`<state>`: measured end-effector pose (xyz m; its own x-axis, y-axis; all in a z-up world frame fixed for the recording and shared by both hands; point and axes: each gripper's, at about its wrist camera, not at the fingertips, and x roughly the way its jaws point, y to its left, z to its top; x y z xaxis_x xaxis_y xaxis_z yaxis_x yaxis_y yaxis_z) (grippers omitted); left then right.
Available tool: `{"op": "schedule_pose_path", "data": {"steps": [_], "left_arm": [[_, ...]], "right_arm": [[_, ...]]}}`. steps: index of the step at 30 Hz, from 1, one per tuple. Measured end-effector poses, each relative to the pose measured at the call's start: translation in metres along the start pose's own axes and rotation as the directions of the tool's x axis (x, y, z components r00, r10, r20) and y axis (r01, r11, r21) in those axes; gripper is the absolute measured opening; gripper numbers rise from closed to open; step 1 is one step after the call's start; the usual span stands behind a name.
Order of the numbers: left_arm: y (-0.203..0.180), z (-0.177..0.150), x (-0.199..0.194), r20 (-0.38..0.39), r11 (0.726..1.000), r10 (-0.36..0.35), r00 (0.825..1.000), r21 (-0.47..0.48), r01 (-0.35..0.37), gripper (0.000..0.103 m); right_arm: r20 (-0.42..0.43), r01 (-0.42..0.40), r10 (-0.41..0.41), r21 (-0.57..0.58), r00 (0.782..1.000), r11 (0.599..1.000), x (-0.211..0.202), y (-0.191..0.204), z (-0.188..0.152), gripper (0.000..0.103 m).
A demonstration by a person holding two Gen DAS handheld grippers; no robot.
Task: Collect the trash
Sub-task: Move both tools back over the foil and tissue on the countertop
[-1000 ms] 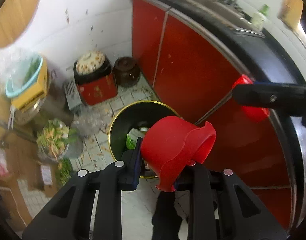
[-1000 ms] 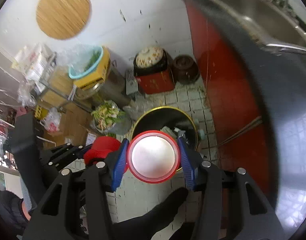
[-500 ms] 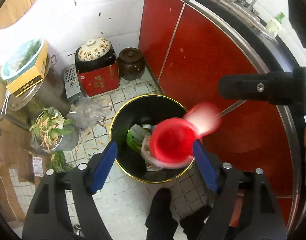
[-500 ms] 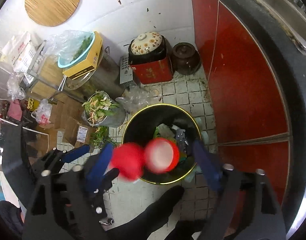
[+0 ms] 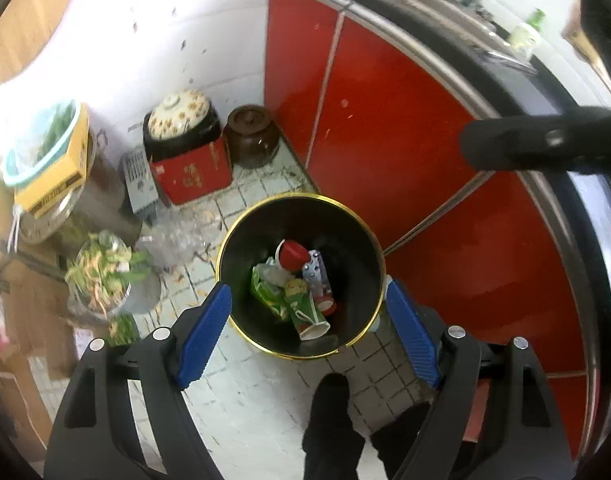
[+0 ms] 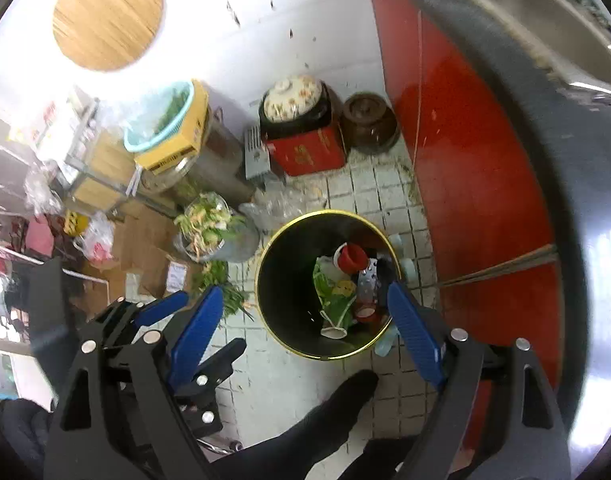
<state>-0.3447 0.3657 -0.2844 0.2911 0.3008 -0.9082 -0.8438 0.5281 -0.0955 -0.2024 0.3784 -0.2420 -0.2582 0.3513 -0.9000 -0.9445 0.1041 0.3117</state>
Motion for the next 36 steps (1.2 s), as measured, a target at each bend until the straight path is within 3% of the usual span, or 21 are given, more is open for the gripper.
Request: {"op": "schedule_pose_path", "data": {"steps": [4, 7, 9, 12, 14, 16, 19, 23, 26, 29, 32, 36], "left_arm": [[-0.039, 0.018, -0.035, 0.065, 0.992, -0.016, 0.998, 0.129, 0.008, 0.096], [-0.087, 0.031, -0.06, 0.096, 0.971, -0.077, 0.992, 0.234, 0.053, 0.096], [-0.126, 0.038, -0.074, 0.105, 0.947, -0.132, 0.986, 0.309, 0.094, 0.096], [-0.2, 0.044, -0.09, 0.089, 0.877, -0.243, 0.966, 0.445, 0.18, 0.096], [-0.252, 0.04, -0.099, 0.072, 0.807, -0.319, 0.945, 0.543, 0.231, 0.096], [-0.308, 0.033, -0.11, 0.049, 0.724, -0.383, 0.923, 0.637, 0.267, 0.096], [-0.379, 0.018, -0.124, 0.005, 0.62, -0.453, 0.892, 0.721, 0.31, 0.097], [-0.459, -0.012, -0.143, -0.095, 0.484, -0.515, 0.852, 0.788, 0.38, 0.096], [-0.501, -0.036, -0.154, -0.143, 0.415, -0.534, 0.833, 0.814, 0.406, 0.097], [-0.535, -0.056, -0.164, -0.178, 0.353, -0.547, 0.818, 0.836, 0.419, 0.097], [-0.561, -0.07, -0.166, -0.192, 0.299, -0.546, 0.815, 0.864, 0.404, 0.097], [-0.581, -0.075, -0.162, -0.204, 0.261, -0.54, 0.817, 0.882, 0.393, 0.097]], "right_arm": [[0.111, 0.024, -0.029, 0.038, 0.993, 0.999, -0.077, -0.02, -0.026, 0.092], [0.189, 0.057, -0.076, 0.105, 0.979, 0.993, -0.138, -0.048, -0.053, 0.095], [0.231, 0.131, -0.171, 0.178, 0.958, 0.975, -0.185, -0.072, -0.079, 0.095], [0.291, 0.221, -0.319, 0.324, 0.902, 0.92, -0.257, -0.112, -0.13, 0.096], [0.303, 0.255, -0.401, 0.424, 0.865, 0.869, -0.294, -0.136, -0.165, 0.096], [0.294, 0.289, -0.49, 0.527, 0.82, 0.799, -0.33, -0.161, -0.204, 0.096], [0.265, 0.324, -0.623, 0.67, 0.736, 0.667, -0.381, -0.194, -0.275, 0.096], [0.202, 0.321, -0.711, 0.787, 0.673, 0.527, -0.422, -0.225, -0.353, 0.096], [0.169, 0.296, -0.742, 0.842, 0.649, 0.451, -0.439, -0.239, -0.405, 0.096], [0.153, 0.277, -0.752, 0.868, 0.642, 0.413, -0.449, -0.25, -0.438, 0.096], [0.141, 0.266, -0.752, 0.88, 0.644, 0.393, -0.454, -0.264, -0.46, 0.096], [0.141, 0.26, -0.748, 0.882, 0.649, 0.392, -0.455, -0.284, -0.464, 0.096]]}}
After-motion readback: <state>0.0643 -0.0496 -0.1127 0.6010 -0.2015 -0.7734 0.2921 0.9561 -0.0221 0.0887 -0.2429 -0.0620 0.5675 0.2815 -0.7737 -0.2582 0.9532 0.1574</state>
